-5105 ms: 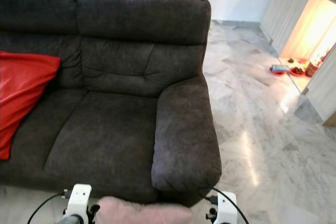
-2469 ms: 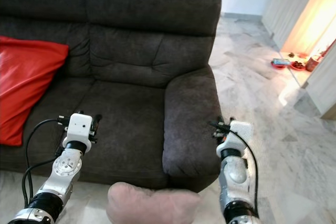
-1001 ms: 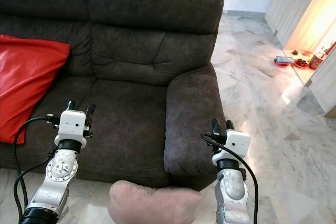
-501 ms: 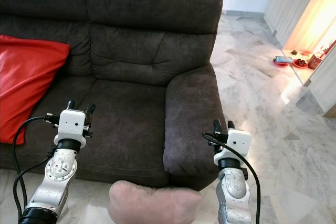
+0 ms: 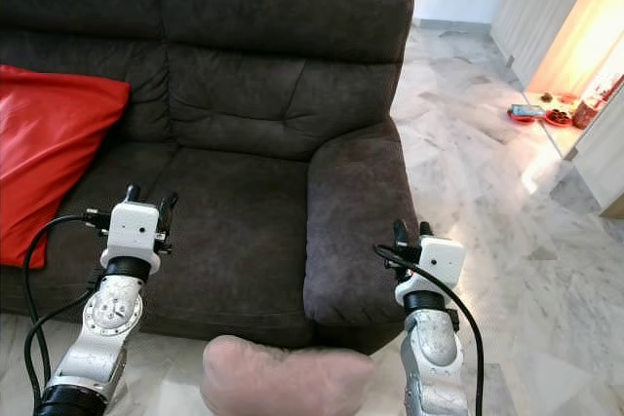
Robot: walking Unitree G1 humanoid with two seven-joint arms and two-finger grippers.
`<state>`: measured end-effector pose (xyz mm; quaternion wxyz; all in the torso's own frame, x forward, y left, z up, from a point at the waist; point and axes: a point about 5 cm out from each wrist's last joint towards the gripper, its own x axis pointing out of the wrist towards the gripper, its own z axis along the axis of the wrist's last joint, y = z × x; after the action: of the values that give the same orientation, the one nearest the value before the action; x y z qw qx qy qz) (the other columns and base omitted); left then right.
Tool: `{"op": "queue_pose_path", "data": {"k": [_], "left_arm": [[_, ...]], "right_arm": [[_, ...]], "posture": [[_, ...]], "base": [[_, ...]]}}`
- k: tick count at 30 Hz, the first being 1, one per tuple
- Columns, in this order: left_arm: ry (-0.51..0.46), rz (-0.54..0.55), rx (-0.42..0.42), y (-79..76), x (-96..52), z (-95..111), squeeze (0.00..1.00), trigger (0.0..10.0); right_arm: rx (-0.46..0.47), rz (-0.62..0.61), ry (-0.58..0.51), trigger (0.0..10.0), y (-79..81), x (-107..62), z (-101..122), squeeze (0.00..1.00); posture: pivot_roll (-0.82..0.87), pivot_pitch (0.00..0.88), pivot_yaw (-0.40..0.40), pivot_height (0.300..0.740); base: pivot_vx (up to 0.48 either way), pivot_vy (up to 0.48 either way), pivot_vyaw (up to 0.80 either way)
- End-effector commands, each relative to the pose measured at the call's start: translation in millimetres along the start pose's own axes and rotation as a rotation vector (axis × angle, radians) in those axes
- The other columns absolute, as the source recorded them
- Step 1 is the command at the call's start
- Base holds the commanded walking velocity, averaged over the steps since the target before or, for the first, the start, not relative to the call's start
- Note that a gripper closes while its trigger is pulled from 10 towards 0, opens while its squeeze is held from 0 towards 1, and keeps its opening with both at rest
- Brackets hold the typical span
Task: Move the pillow to the sofa from floor
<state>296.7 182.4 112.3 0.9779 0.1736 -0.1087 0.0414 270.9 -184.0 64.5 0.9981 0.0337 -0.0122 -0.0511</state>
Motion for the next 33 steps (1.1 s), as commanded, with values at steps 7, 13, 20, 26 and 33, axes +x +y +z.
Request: {"op": "queue_pose_path", "data": {"k": [7, 13, 20, 26, 33], "left_arm": [[-0.001, -0.004, -0.016, 0.8, 1.3, 2.7, 0.0, 10.0], [-0.004, -0.005, -0.016, 1.1, 2.7, 3.8, 0.0, 10.0], [-0.002, -0.006, -0.016, 1.3, 4.1, 3.4, 0.0, 10.0], [-0.004, -0.001, -0.015, 2.1, 4.9, 4.2, 0.0, 10.0], [0.002, 0.006, -0.014, 4.0, 5.5, 3.2, 0.0, 10.0]], "right_arm": [[0.003, -0.008, 0.003, 10.0, -5.2, -0.3, 3.3, 0.0], [0.003, -0.005, 0.009, 10.0, -6.2, -1.4, 2.7, 0.0], [0.004, -0.001, 0.015, 10.0, -7.3, -1.1, 3.1, 0.0], [0.005, 0.012, 0.023, 10.0, -6.7, -1.0, 3.1, 0.0], [0.0, 0.015, 0.019, 10.0, -7.3, -1.1, 4.4, 0.0]], "posture": [[0.0, 0.0, -0.063, 0.732], [0.0, 0.0, -0.063, 0.707], [0.0, 0.0, -0.066, 0.679], [0.0, 0.0, -0.069, 0.644], [0.0, 0.0, -0.071, 0.64]], "base": [[0.0, 0.0, 0.0], [0.0, 0.0, 0.0], [0.0, 0.0, 0.0], [0.0, 0.0, 0.0], [0.0, 0.0, 0.0]]}}
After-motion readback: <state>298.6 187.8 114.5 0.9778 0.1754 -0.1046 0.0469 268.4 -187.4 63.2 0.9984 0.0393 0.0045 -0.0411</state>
